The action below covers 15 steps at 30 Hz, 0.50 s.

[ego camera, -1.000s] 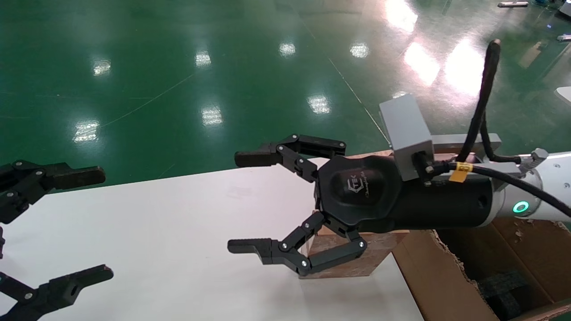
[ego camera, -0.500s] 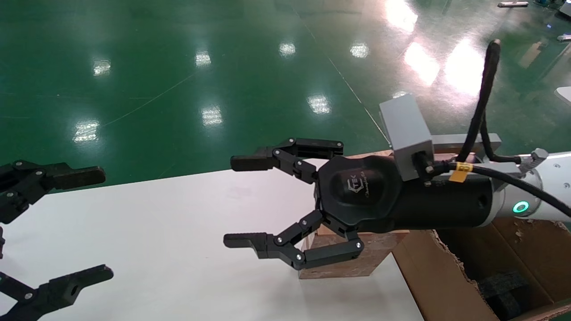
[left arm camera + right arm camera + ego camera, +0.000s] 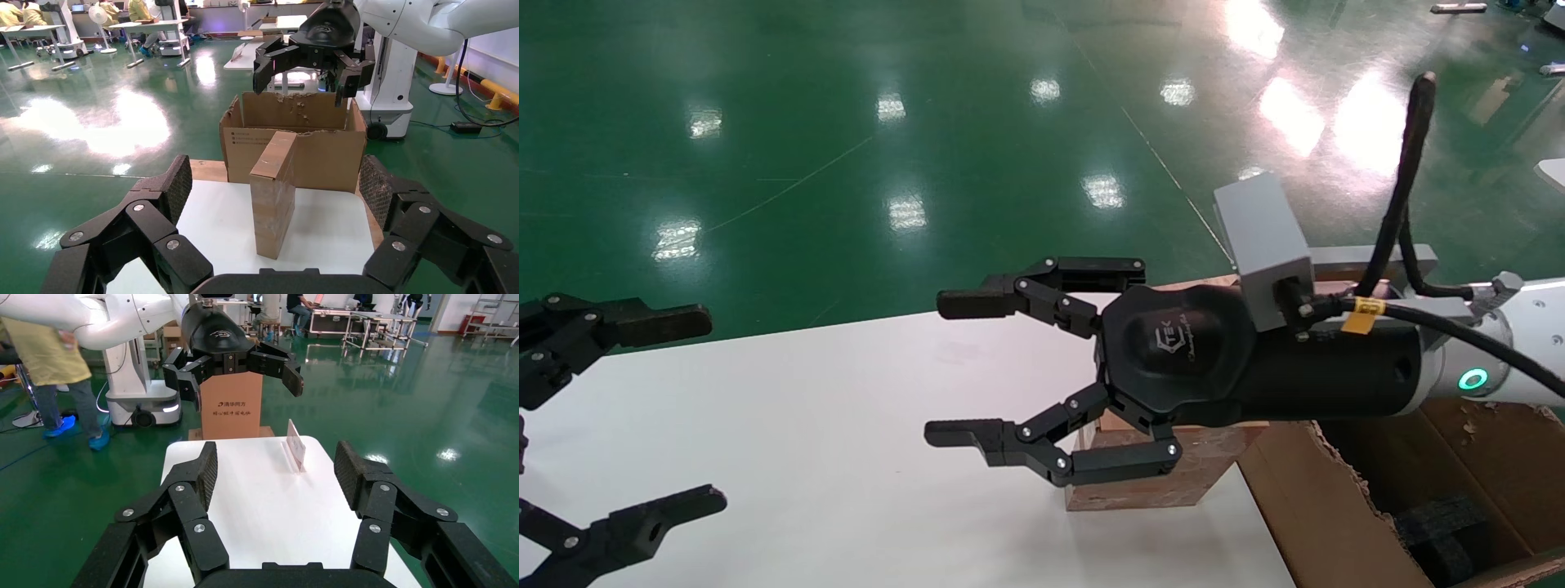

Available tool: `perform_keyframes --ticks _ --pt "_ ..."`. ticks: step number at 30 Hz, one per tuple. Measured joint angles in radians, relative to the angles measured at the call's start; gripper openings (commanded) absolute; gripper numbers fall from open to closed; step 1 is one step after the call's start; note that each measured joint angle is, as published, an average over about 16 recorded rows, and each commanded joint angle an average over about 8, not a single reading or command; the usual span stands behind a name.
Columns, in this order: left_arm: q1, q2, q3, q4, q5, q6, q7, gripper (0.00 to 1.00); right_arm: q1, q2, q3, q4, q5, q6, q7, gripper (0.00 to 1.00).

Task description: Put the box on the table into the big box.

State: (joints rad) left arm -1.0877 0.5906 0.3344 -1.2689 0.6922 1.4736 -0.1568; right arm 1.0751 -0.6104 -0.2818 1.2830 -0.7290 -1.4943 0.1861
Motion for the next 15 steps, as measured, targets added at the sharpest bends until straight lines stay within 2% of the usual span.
perform_keyframes --ticks 1,2,15 --pt "0.000 0.000 0.000 0.000 0.000 0.000 0.000 1.00 0.000 0.000 0.000 0.000 0.000 0.000 0.000 0.98" --pt "0.000 0.000 0.000 0.000 0.000 0.000 0.000 1.00 -0.001 0.000 0.000 -0.001 0.000 0.000 -0.001 1.00" --pt "0.000 0.000 0.000 0.000 0.000 0.000 0.000 1.00 -0.020 0.019 -0.010 -0.025 -0.021 -0.022 -0.017 1.00"
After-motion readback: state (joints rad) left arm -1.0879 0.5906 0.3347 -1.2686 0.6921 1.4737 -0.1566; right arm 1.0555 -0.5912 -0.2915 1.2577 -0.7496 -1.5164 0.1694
